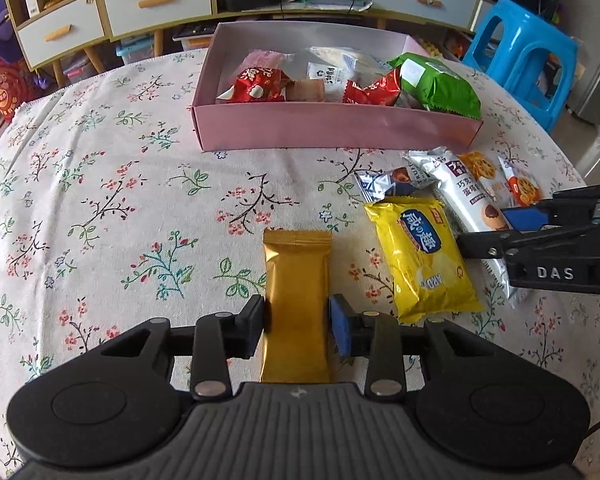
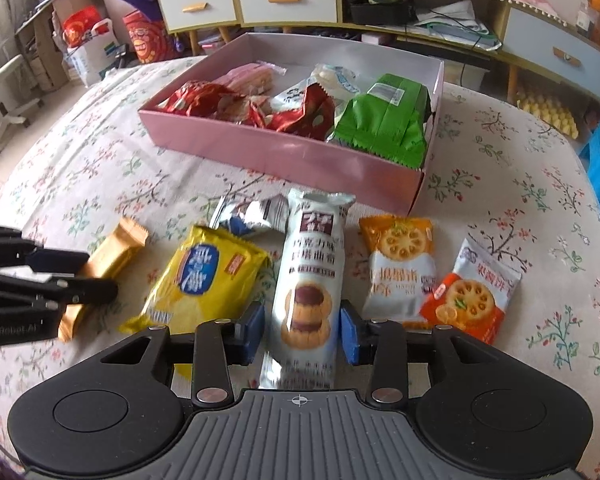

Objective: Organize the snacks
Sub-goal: 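Lift both held snacks and lower them into the pink box, then open both tools to release the gold bar and biscuit tube in the box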

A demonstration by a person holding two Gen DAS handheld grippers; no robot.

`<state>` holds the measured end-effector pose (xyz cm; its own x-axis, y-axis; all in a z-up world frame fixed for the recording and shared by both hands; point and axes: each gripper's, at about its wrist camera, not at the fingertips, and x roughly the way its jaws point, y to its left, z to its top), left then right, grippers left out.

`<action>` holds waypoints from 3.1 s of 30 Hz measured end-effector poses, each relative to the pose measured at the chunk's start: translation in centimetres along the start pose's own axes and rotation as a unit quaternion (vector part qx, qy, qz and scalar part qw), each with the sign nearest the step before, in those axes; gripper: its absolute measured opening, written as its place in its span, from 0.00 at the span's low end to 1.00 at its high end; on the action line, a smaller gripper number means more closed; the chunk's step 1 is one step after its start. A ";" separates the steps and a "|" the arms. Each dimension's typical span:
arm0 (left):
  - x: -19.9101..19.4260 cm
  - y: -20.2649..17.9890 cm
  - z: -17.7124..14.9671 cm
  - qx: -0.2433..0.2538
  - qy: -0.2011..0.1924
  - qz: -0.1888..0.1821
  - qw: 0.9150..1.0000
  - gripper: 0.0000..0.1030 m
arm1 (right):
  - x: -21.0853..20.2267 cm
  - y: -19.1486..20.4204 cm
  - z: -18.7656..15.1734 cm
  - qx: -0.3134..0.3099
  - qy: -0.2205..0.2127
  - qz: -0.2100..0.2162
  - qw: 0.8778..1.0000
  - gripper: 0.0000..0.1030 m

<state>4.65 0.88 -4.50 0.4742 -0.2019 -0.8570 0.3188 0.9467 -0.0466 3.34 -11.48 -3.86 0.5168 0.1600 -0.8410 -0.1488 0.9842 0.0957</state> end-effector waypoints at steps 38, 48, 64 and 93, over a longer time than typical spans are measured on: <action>-1.7 4.4 7.0 -0.178 -0.096 -0.083 0.976 0.26 | -6.1 -2.5 6.6 0.182 -0.087 0.065 0.977 0.29; 2.0 4.2 12.3 -0.156 -0.113 -0.119 0.974 0.26 | -1.5 -4.7 12.2 0.204 -0.072 0.045 0.975 0.29; 7.3 3.1 15.0 -0.100 -0.093 -0.084 0.987 0.26 | 4.9 -7.1 15.4 0.212 -0.054 0.047 0.975 0.29; 7.1 2.0 15.8 -0.071 -0.096 -0.074 0.990 0.56 | 3.7 -7.0 16.4 0.187 -0.085 0.050 0.977 0.59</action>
<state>21.64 -2.61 -2.59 0.5833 -0.3721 -0.7220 0.2843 0.9262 -0.2477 20.13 -16.52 1.07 0.6526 0.2362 -0.7199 0.0960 0.9167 0.3879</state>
